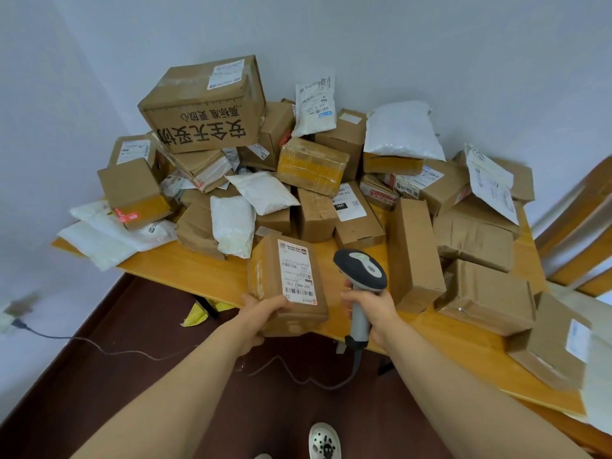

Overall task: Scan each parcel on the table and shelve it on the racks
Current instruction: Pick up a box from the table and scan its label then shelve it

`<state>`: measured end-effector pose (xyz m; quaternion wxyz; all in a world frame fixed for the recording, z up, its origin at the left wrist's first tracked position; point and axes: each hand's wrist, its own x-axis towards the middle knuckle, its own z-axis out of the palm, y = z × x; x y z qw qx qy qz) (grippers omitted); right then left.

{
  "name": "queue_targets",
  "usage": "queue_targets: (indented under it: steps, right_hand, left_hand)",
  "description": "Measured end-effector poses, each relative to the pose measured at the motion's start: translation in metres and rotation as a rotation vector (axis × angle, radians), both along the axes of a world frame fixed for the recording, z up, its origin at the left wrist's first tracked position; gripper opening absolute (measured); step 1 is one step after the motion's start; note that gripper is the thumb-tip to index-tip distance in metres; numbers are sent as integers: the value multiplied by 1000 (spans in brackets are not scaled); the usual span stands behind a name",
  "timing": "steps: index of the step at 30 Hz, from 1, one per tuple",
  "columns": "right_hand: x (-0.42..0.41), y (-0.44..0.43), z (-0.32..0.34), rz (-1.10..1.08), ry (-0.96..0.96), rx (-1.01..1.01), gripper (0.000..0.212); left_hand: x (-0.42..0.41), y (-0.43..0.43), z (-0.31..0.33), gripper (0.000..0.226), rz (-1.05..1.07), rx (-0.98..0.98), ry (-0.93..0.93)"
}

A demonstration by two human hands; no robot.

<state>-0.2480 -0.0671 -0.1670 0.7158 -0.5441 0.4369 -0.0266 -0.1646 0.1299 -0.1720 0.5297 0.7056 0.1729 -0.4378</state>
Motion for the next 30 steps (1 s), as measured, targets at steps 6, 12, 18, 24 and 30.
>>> queue_targets:
  steps: [6,12,18,24,30]
  right_hand:
    - [-2,11,-9,58,86,71,24]
    - [4,-6,5,-93,15,-51,28]
    - [-1,-28,3,-41,47,-61,38]
    - [-9,-35,-2,135,93,-155,28]
    - [-9,-48,3,218,158,-311,9]
  left_hand:
    - [-1,3,3,112,-19,-78,39]
    - [10,12,15,68,-118,-71,17]
    - [21,3,19,86,-176,-62,67]
    - [23,-9,5,82,61,-88,-48]
    - [24,-16,4,86,456,51,-262]
